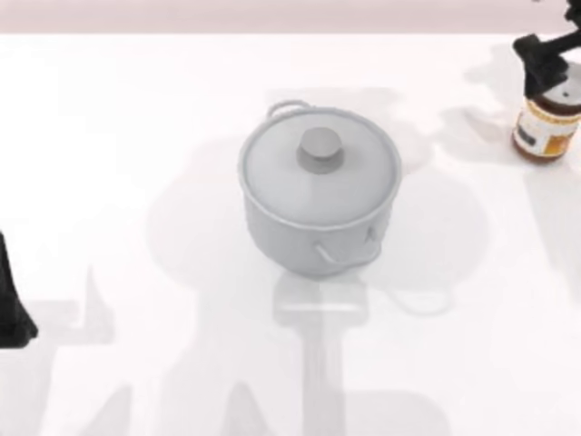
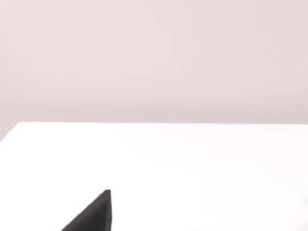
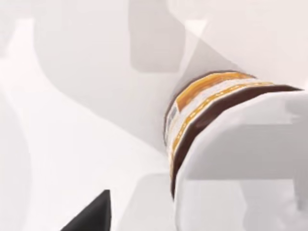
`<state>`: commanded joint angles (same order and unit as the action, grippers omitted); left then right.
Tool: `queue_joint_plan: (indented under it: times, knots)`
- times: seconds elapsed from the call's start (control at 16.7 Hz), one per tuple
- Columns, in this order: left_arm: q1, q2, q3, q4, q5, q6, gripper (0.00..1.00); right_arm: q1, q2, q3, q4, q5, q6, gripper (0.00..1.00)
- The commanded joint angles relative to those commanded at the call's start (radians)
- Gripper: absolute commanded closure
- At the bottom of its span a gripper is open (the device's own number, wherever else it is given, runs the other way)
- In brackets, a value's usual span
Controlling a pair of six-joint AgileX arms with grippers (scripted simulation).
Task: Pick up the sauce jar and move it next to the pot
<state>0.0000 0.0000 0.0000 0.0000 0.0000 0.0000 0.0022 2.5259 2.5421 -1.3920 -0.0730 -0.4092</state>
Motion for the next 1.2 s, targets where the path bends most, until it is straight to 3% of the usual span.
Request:
queue_joint_plan:
  times: [0.48,0.9,1.14,1.2]
  knots:
    - [0.000,0.000,0.000,0.000,0.000,0.000,0.00,0.005,0.023,0.017,-0.006,0.000,-0.002,0.00]
    - [0.000,0.000,0.000,0.000,0.000,0.000,0.00,0.008,0.031,-0.148,0.170,0.001,0.005,0.00]
    - [0.000,0.000,0.000,0.000,0.000,0.000,0.00,0.008,0.032,-0.155,0.177,0.001,0.005,0.00]
    - [0.000,0.000,0.000,0.000,0.000,0.000,0.00,0.008,0.032,-0.155,0.177,0.001,0.005,0.08]
